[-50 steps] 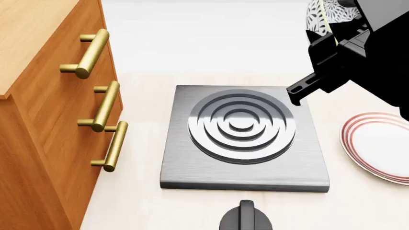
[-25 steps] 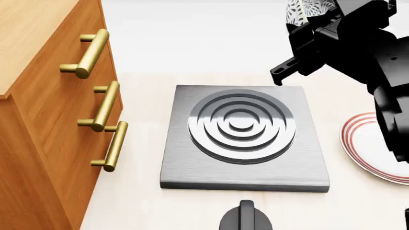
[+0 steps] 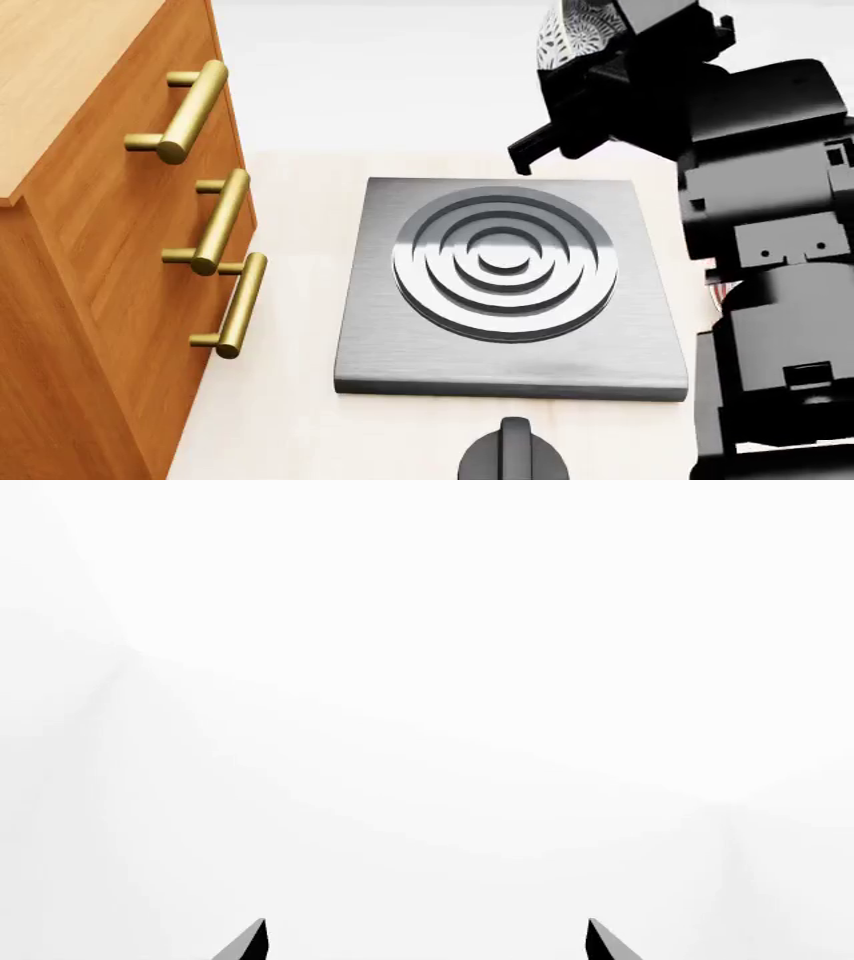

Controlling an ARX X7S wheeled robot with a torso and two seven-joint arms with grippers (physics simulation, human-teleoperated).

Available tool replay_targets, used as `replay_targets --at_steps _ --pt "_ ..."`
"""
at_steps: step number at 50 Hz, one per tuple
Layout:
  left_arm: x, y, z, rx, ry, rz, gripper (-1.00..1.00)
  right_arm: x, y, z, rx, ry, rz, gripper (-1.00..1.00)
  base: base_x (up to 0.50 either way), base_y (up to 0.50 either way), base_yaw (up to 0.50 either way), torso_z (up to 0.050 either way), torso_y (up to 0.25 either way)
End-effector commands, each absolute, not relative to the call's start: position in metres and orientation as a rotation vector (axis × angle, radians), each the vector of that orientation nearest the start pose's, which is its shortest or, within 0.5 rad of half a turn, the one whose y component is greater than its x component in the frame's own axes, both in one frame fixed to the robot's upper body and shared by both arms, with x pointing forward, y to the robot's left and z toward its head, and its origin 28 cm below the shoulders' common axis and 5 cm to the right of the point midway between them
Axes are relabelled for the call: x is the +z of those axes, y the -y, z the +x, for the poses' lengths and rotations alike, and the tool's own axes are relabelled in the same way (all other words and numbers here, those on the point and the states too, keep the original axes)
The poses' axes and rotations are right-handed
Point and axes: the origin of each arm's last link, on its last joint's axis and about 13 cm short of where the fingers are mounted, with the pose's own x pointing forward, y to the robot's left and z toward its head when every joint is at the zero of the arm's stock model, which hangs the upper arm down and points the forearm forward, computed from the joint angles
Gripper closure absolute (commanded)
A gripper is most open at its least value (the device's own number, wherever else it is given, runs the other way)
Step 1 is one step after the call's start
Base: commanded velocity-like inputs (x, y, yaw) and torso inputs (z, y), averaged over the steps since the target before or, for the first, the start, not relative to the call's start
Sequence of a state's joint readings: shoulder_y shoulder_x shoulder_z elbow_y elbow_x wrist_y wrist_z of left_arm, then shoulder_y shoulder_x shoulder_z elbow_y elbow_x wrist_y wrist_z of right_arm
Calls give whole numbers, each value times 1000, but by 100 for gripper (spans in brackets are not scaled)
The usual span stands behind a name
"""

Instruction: Put the bowl on the stove.

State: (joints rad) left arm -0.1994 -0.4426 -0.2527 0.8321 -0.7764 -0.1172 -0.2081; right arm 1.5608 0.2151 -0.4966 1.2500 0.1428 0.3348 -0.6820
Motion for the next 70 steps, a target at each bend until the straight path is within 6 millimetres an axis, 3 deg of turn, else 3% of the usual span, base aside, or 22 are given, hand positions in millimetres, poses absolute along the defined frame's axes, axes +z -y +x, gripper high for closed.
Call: replay_targets --at_steps 1,34,70 --pt "231 -268 180 -108 870 -251 -100 278 164 433 548 -211 -311 100 0 0 0 0 0" --pt "230 -267 182 -93 854 -234 -100 250 155 430 515 -354 -256 100 0 0 0 0 0" --pt "226 -267 181 -86 860 -223 -100 249 151 430 532 -345 -242 100 0 0 0 0 -46"
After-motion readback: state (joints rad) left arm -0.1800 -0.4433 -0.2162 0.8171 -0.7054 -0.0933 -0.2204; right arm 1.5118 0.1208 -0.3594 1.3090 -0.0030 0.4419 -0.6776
